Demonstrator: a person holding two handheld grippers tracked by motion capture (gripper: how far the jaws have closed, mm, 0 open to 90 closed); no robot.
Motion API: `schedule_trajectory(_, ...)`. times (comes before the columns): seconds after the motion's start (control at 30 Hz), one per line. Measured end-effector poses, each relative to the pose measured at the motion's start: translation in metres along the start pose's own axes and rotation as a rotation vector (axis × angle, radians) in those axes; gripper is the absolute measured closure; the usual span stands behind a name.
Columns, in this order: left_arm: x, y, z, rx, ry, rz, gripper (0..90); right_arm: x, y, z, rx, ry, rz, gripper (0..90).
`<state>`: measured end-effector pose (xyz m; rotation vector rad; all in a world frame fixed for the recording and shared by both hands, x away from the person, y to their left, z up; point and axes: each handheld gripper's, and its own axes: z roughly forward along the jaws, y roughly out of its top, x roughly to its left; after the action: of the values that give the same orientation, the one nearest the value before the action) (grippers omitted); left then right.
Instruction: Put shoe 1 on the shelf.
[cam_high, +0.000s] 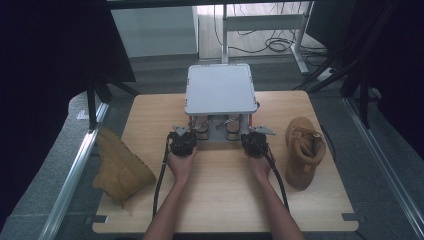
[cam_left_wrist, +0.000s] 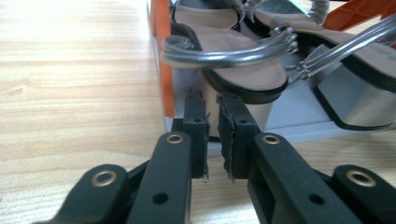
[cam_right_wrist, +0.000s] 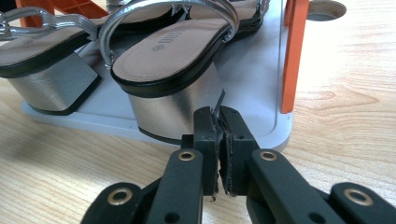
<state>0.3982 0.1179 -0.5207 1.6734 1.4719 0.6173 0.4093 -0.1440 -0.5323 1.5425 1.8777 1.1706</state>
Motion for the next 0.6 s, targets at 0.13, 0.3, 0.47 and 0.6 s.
schedule_trajectory(0.13, 0.003, -0.004, 0.009, 0.028, -0.002, -0.014, 83.3, 0.000, 0.002, 0.001, 0.005, -0.008, 0.002, 88.8)
schedule_trajectory(0.3, 0.005, -0.009, 0.020, 0.051, -0.017, -0.023, 85.9, 0.003, 0.004, 0.006, 0.009, -0.011, 0.000, 88.9)
schedule_trajectory(0.47, 0.003, -0.008, 0.021, 0.053, -0.043, -0.033, 87.7, 0.007, 0.003, 0.013, 0.017, -0.022, 0.002, 89.1)
schedule_trajectory(0.6, -0.002, -0.007, 0.023, 0.056, -0.054, -0.026, 87.9, 0.010, 0.002, 0.015, 0.015, -0.018, 0.001, 89.2)
